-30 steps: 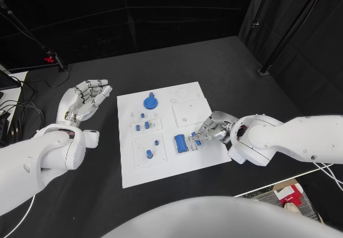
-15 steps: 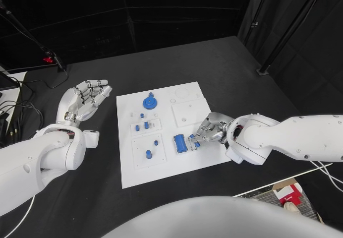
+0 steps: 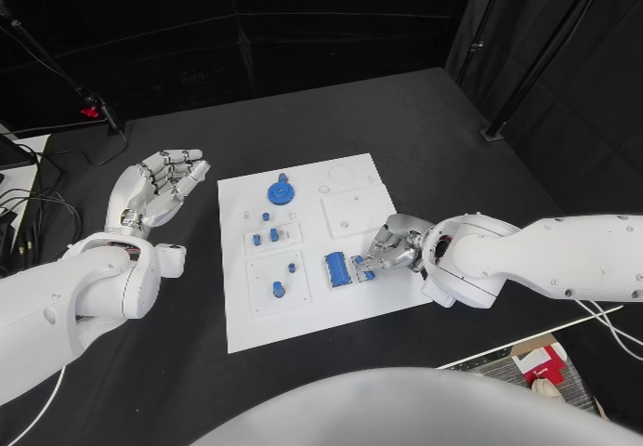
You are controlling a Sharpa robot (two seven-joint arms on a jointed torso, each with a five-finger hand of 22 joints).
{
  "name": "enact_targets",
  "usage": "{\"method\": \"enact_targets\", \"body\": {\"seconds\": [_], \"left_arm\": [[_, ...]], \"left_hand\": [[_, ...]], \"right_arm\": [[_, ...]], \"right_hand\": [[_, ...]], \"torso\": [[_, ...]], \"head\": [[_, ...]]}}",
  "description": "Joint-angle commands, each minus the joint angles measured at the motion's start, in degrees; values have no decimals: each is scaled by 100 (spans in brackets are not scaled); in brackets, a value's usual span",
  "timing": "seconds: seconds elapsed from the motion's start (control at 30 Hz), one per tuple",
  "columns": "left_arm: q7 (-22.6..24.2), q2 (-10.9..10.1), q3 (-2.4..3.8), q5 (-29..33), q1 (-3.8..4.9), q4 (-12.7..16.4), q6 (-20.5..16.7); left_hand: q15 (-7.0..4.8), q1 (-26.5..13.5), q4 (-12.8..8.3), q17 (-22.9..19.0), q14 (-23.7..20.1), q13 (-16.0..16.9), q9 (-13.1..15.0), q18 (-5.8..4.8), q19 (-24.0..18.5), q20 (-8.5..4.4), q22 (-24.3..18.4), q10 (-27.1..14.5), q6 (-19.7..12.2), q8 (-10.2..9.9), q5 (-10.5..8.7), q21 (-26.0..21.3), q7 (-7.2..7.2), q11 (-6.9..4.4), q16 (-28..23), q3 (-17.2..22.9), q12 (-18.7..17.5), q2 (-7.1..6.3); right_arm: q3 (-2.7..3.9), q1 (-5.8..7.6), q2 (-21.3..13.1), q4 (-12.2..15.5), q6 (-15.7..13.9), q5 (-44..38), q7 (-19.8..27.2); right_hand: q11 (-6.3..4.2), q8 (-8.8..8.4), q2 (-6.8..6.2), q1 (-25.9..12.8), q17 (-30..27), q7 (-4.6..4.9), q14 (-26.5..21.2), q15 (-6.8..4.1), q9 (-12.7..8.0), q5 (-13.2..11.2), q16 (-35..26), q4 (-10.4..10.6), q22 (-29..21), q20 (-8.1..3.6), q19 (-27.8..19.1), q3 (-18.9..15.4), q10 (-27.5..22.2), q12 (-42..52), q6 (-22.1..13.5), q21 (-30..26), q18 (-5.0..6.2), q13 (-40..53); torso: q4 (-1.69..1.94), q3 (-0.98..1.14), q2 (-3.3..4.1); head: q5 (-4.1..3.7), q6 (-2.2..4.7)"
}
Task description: Assemble the parts on the task board
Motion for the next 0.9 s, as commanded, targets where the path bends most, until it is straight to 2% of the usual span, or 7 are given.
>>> {"method": "enact_targets", "body": {"seconds": [0.03,0.33,0.4,0.63,0.9], "left_arm": [[39,5,5,4,8,4,21],[34,-6,5,4,8,11,22],[34,-6,5,4,8,12,24],[30,-7,5,4,8,9,26],[26,-3,5,4,8,3,31]], "left_hand": [[-10,12,7,-8,-43,-8,-9,-34,25,9,-7,-49,-42,37,26,30,678,6,20,-31,24,49],[-10,12,7,-8,-43,-8,-9,-34,25,9,-7,-49,-42,37,26,30,678,6,20,-31,24,49],[-10,12,7,-8,-43,-8,-9,-34,25,9,-7,-49,-42,37,26,30,678,6,20,-31,24,49],[-10,12,7,-8,-43,-8,-9,-34,25,9,-7,-49,-42,37,26,30,678,6,20,-31,24,49],[-10,15,7,-14,-43,-8,-9,-34,24,9,-10,-50,-45,42,27,31,678,6,26,-38,30,52]], "right_arm": [[1,5,22,15,140,31,-2],[1,5,73,-17,165,38,-5],[1,5,80,-22,163,38,-6],[1,5,102,-35,165,38,-8],[1,5,117,-56,248,38,-29]], "right_hand": [[-22,-22,68,-72,1509,-69,595,-31,2,10,14,41,1509,-43,605,-39,607,14,108,19,-42,1508],[-30,-89,105,-229,1509,-74,595,-37,-2,6,14,204,1509,-51,605,-156,607,14,165,19,-42,1508],[-29,-105,98,-252,1509,-73,595,-39,-4,7,14,230,1509,-53,605,-187,607,14,168,19,-42,1508],[-24,-151,77,-310,1509,-67,595,-40,-10,-6,14,301,1509,-56,605,-276,607,14,178,19,-42,1508],[-8,-234,-47,-329,1509,-49,595,-40,-19,-160,14,342,1509,-57,605,-466,607,14,183,19,-42,1508]], "torso": [[0,1,-3],[-2,-1,3],[5,2,4],[-4,2,1],[-1,1,1]], "head": [[1,-1],[10,-1],[8,-1],[21,-1],[13,-1]]}}
